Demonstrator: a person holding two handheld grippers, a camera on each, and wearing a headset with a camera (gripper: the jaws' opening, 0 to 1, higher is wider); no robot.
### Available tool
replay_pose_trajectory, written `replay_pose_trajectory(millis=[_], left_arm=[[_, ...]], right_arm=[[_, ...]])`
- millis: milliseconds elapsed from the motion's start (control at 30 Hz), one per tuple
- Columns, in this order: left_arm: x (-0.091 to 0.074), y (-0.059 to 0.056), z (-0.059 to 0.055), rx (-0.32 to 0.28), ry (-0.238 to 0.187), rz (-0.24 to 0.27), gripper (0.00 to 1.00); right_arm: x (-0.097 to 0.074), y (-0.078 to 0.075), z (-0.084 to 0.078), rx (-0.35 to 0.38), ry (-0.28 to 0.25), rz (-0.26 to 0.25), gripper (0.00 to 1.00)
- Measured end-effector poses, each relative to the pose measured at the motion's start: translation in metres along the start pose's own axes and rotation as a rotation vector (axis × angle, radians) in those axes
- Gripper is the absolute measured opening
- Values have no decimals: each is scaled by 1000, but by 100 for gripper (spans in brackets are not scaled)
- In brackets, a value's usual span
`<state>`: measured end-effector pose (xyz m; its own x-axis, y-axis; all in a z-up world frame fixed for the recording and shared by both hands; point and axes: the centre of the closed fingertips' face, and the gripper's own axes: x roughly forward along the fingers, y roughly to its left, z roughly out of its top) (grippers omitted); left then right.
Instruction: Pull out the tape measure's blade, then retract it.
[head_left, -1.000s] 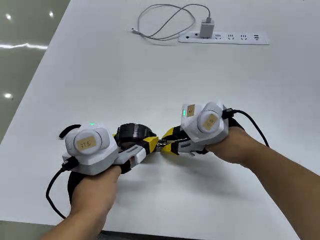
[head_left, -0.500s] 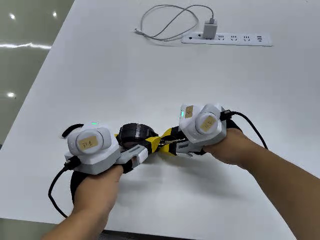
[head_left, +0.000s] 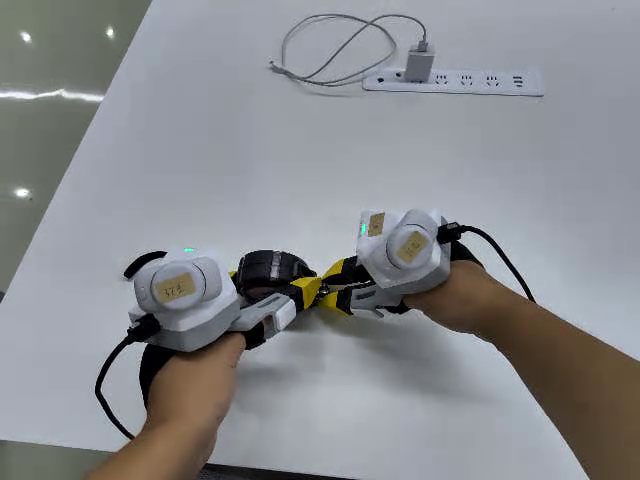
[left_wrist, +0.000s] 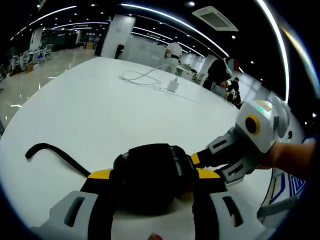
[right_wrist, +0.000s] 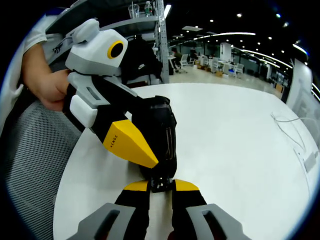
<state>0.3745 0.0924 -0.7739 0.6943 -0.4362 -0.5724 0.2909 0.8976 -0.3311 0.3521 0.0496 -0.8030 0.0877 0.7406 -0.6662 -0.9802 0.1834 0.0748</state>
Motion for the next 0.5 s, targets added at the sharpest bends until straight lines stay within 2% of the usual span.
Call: replay_pose_trajectory(millis=[100, 233, 500], left_arm=[[-1, 0, 0, 13, 3, -2, 59], [-3, 0, 2, 23, 12, 0, 59], [-6, -2, 6, 45, 2, -12, 59]], right_arm=[[-1, 0, 1, 17, -5, 1, 21], [-2, 1, 2, 16, -7, -1, 22], [-4, 1, 1, 37, -1, -5, 24]])
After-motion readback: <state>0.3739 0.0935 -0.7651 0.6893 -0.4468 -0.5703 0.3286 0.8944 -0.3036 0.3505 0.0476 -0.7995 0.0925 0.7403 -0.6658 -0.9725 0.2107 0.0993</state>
